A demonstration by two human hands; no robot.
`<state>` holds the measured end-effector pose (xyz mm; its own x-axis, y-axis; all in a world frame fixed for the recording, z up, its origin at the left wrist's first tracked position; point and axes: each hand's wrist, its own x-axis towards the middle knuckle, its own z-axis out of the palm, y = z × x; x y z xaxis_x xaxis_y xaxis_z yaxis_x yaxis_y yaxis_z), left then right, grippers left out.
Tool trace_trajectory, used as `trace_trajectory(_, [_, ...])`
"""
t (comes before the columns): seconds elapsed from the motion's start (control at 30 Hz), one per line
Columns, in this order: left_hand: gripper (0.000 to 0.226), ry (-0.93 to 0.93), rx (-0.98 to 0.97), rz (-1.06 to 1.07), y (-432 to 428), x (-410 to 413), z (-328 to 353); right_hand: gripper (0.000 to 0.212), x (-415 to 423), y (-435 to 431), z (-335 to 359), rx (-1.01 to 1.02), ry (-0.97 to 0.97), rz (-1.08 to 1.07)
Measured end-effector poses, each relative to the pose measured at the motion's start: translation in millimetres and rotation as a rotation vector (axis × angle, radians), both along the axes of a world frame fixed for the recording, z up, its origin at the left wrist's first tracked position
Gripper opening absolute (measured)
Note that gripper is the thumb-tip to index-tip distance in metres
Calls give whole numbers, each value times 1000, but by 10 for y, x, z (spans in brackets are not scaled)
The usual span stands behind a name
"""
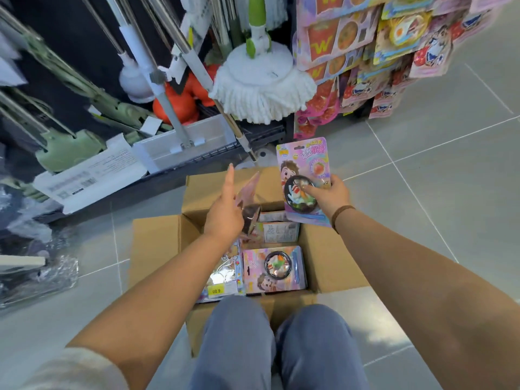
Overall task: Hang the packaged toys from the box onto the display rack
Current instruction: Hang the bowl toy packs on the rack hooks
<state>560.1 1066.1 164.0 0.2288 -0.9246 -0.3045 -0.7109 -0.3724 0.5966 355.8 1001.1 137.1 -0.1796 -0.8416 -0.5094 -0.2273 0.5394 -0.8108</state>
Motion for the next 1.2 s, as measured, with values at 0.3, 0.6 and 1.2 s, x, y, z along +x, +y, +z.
trace_trajectory(0.3, [11, 467, 30, 481, -241, 22, 1865, 45, -250, 230, 1980, 66, 62, -77])
trace_trajectory(0.6, [27, 543, -31, 123, -342, -8, 3611, 45, -305, 173, 3753, -5, 91, -22])
trace_trajectory(1.2, [18, 778, -162, 101, -1117, -1472, 5253, 46, -1592, -522, 5179, -353, -238, -162])
